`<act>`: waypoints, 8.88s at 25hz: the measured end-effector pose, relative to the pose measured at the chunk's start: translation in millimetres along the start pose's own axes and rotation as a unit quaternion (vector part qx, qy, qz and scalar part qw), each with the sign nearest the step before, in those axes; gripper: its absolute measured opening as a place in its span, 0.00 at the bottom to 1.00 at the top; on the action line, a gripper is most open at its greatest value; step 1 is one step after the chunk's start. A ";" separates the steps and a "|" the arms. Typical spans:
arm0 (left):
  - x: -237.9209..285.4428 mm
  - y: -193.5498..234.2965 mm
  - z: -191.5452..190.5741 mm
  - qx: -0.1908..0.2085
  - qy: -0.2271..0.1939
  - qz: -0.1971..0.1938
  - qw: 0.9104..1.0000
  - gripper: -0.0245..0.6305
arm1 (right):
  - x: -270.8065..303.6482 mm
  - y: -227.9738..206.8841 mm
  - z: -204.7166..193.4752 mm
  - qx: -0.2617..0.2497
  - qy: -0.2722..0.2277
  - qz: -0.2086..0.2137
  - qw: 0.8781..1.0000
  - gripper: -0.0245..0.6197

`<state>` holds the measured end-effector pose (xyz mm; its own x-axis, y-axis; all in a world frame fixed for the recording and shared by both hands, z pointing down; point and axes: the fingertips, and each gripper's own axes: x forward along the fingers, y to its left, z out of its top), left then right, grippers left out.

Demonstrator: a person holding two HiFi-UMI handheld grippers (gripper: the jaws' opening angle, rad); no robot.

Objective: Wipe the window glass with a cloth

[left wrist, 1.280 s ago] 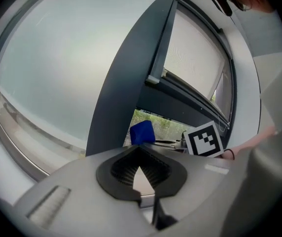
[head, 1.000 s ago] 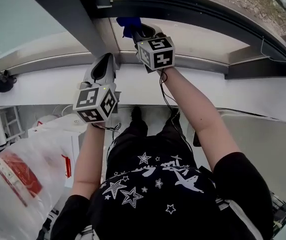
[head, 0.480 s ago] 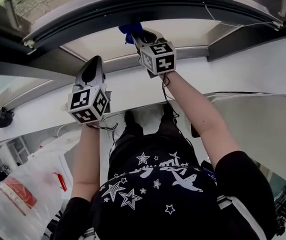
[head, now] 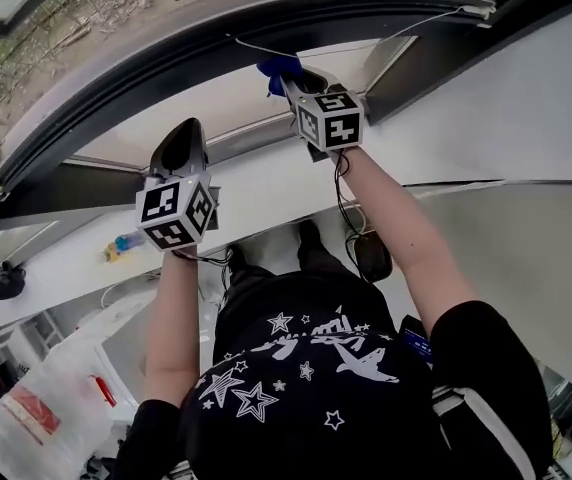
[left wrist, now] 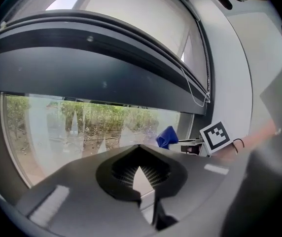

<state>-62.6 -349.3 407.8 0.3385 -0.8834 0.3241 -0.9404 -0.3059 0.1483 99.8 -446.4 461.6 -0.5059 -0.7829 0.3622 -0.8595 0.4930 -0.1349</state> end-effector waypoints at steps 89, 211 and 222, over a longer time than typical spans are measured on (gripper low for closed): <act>-37.0 30.8 -57.6 -0.014 0.047 0.011 0.999 0.05 | 34.3 49.5 -69.8 0.050 0.064 -0.005 0.997 0.16; 5.2 28.3 -258.0 -0.016 0.100 0.057 0.993 0.05 | 65.4 36.0 -282.6 -0.002 0.155 0.027 0.988 0.16; -91.0 203.9 -302.1 -0.061 0.096 0.163 0.980 0.05 | 188.7 310.1 -298.1 -0.098 0.158 0.187 0.965 0.16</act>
<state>-275.5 -224.1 690.8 0.0320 -0.8408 0.5405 -0.9928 0.0357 0.1143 -240.5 -328.2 763.0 -0.7037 -0.3977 0.5887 -0.5753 0.8052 -0.1438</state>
